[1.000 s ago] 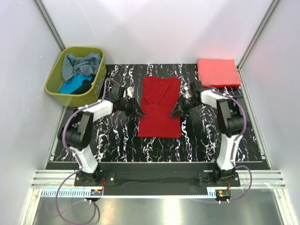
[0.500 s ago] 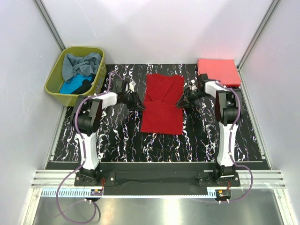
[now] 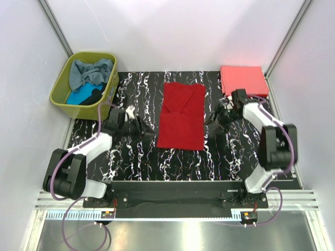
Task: Fold and stack the t-shirts
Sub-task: Fold the tshirt
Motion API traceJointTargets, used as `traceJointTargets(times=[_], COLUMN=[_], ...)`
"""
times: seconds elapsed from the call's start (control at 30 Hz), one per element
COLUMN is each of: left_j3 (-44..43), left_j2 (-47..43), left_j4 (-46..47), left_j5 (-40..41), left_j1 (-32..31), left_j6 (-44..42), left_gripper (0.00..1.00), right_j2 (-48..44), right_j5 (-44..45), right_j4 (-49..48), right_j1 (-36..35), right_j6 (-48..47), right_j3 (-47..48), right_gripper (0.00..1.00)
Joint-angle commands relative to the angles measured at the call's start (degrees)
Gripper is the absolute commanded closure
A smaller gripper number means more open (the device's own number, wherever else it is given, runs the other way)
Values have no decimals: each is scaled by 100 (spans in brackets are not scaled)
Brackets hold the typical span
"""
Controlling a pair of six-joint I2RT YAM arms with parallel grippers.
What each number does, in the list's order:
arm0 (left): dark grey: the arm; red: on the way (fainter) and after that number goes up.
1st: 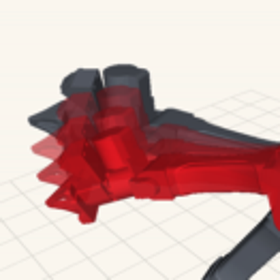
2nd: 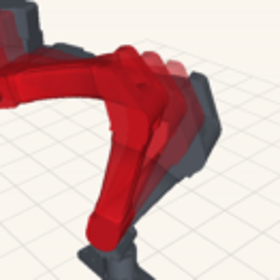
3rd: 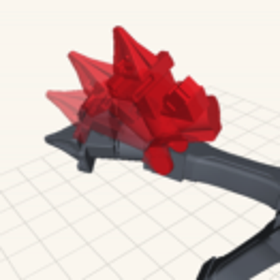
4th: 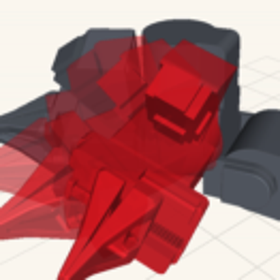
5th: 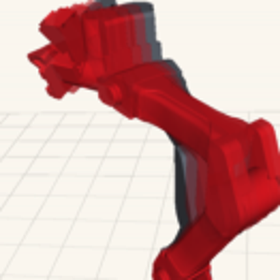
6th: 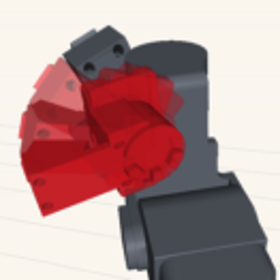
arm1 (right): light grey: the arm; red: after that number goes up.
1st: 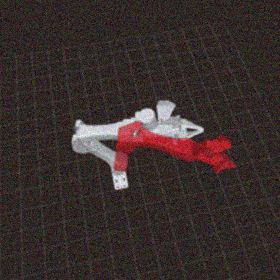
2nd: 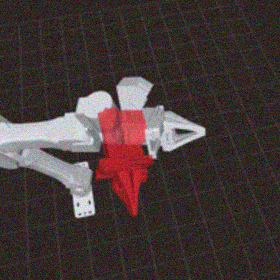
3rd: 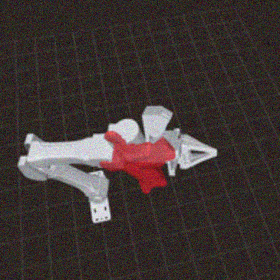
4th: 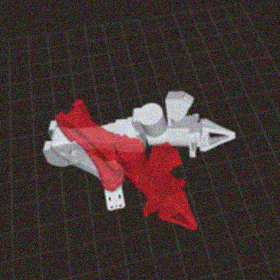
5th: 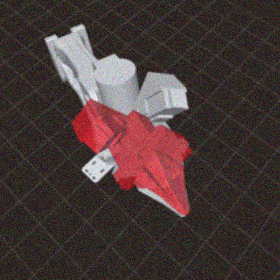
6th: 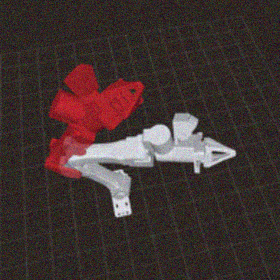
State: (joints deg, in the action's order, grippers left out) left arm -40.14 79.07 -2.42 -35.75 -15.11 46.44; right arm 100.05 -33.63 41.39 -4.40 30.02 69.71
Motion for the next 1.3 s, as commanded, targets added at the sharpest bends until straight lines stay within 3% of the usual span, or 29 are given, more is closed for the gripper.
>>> traceJointTargets(times=[0.0,0.17,0.4,0.67,1.27], left_j3=[978,1280,1940,2063,2115], left_j2=[-268,-138,-58,609,1058], left_j4=[1336,1533,2167,2588,2184], left_j5=[217,612,1341,1790,2362], left_j1=[-158,-720,-1011,-1046,-1055], left_j6=[1558,1991,2678,3319,3882], left_gripper=[49,47,42,45,58], right_j2=[-1124,-1944,-2657,-2693,-2174], right_j5=[164,242,1182,2052,2378], right_j4=[-1025,-2484,-4752,-5052,-4587], right_j1=[-130,-648,-1308,-1414,-1467], right_j6=[1222,2278,4396,4951,5304], right_j3=[-1376,-2829,-4772,-5108,-5020], right_gripper=[29,28,29,34,49])
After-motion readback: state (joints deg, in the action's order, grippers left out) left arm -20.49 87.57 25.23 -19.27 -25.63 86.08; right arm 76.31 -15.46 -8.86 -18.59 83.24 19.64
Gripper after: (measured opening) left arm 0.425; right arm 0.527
